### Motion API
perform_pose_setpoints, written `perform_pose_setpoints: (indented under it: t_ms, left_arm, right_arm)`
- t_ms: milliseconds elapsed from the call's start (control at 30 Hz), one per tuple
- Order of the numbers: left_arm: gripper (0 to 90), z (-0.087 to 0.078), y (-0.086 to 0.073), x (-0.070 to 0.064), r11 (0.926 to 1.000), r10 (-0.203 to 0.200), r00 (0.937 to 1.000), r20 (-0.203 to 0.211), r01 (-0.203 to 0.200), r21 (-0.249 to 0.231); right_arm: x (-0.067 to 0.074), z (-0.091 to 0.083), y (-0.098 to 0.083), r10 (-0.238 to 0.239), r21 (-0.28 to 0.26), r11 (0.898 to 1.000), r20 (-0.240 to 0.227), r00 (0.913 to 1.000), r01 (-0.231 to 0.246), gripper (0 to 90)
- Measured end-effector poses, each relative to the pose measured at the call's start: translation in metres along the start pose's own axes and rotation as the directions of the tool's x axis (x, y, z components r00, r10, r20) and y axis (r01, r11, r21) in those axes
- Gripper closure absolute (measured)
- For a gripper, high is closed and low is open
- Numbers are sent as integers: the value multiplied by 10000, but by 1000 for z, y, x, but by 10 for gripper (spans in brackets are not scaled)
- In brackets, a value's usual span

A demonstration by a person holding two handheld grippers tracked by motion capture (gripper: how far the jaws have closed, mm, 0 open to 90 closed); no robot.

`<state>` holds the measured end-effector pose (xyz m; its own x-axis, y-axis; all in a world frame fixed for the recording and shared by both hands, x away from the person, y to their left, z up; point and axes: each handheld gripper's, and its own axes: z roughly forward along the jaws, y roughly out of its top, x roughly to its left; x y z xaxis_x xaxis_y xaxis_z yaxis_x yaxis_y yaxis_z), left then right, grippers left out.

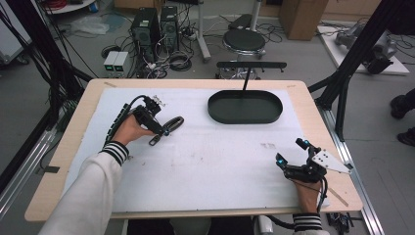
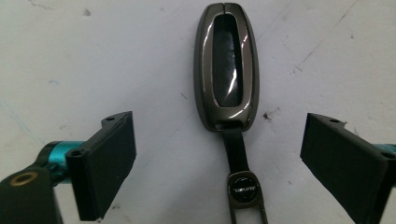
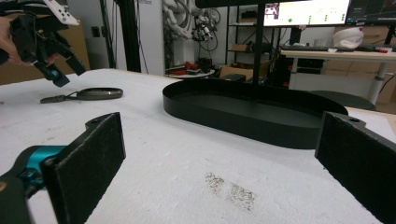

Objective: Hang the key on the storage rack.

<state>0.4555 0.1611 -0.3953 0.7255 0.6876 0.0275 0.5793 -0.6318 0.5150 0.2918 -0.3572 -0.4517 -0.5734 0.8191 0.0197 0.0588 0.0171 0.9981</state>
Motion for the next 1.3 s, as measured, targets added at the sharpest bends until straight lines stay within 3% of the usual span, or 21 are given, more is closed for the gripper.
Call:
perform_pose_setpoints:
  t_ms: [333, 933, 1300]
  left_arm:
    - [282, 7, 1, -3, 9964, 20, 10000, 70, -26, 846]
    - [544, 13, 4, -8, 9887, -100, 9996, -254, 137, 1493]
    - [615, 15, 5, -10, 9847, -183, 9993, -333, 238, 1729]
  right_arm:
    - [0, 0, 0, -11, 13, 10000, 1, 10000, 11, 6]
    - [0, 0, 0, 16, 31, 10000, 8, 10000, -16, 6]
    - [0, 0, 0, 38, 8, 10000, -4, 10000, -38, 6]
